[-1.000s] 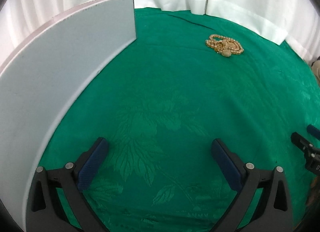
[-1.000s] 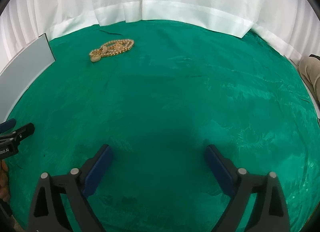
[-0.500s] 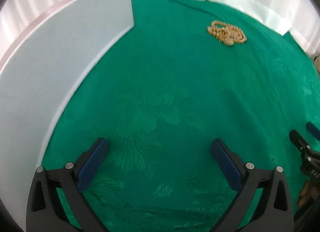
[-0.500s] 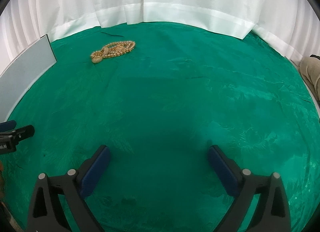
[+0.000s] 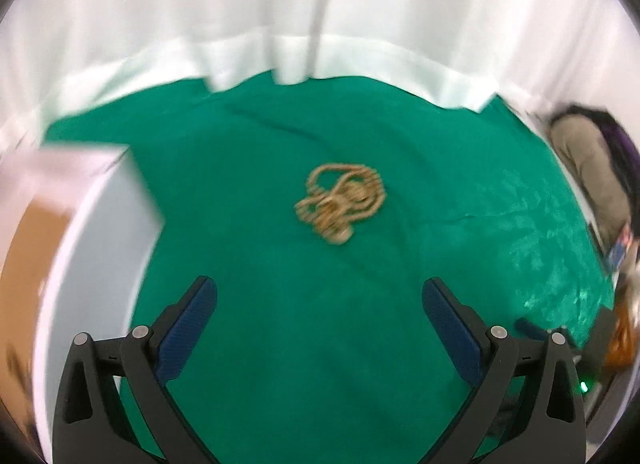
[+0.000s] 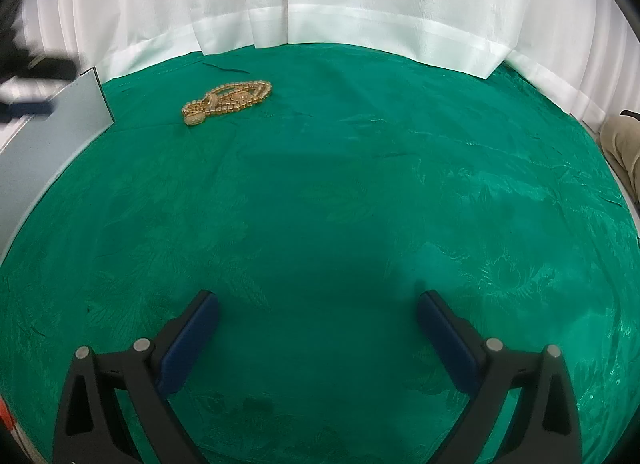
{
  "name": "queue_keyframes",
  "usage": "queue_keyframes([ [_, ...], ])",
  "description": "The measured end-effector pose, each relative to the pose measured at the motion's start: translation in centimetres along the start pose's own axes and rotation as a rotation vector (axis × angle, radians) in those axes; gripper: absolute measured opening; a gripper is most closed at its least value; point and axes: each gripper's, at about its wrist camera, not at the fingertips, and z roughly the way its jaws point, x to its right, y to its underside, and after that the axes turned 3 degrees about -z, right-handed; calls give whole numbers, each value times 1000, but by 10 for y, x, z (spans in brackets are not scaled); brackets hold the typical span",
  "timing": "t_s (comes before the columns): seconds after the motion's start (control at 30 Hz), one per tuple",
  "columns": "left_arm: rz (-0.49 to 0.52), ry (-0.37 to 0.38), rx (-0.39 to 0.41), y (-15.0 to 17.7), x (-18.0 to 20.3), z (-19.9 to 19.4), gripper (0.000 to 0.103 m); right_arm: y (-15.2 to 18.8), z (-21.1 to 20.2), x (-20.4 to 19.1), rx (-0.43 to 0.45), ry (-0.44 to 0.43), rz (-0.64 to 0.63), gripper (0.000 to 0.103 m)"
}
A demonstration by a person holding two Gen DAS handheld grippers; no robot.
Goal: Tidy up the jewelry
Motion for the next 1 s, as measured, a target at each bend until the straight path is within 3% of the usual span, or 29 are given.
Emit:
queue_keyframes([
  [0.07, 50, -24, -4, -6, 12, 30, 100, 0, 0, 0, 0, 0, 0, 102],
  [0.13, 96, -70, -22, -8, 20, 62, 78, 0, 0, 0, 0, 0, 0, 102],
  [0.17, 109, -81, -36, -8, 22, 71, 74, 0, 0, 0, 0, 0, 0, 102],
  [0.3, 107, -105, -49, -14, 22, 109, 69, 0, 0, 0, 0, 0, 0, 102],
  [0.37, 73, -81, -24, -15, 15, 112, 52, 0, 0, 0, -1, 1, 0, 102],
  [0.4, 55, -76, -11, -15, 12, 110, 29, 0, 0, -1, -1, 1, 0, 102],
  [0.43, 34, -66, -13, -15, 7, 107, 26, 0, 0, 0, -1, 1, 0, 102],
  [0.53, -3, -25, 21, -7, -1, 89, 25, 0, 0, -1, -1, 1, 0, 102],
  [0.73, -70, 68, 69, 27, -25, 12, 25, 0, 0, -1, -1, 1, 0, 102],
  [1.0, -111, 112, 87, 74, -39, -68, 25, 0, 0, -1, -2, 2, -1, 102],
])
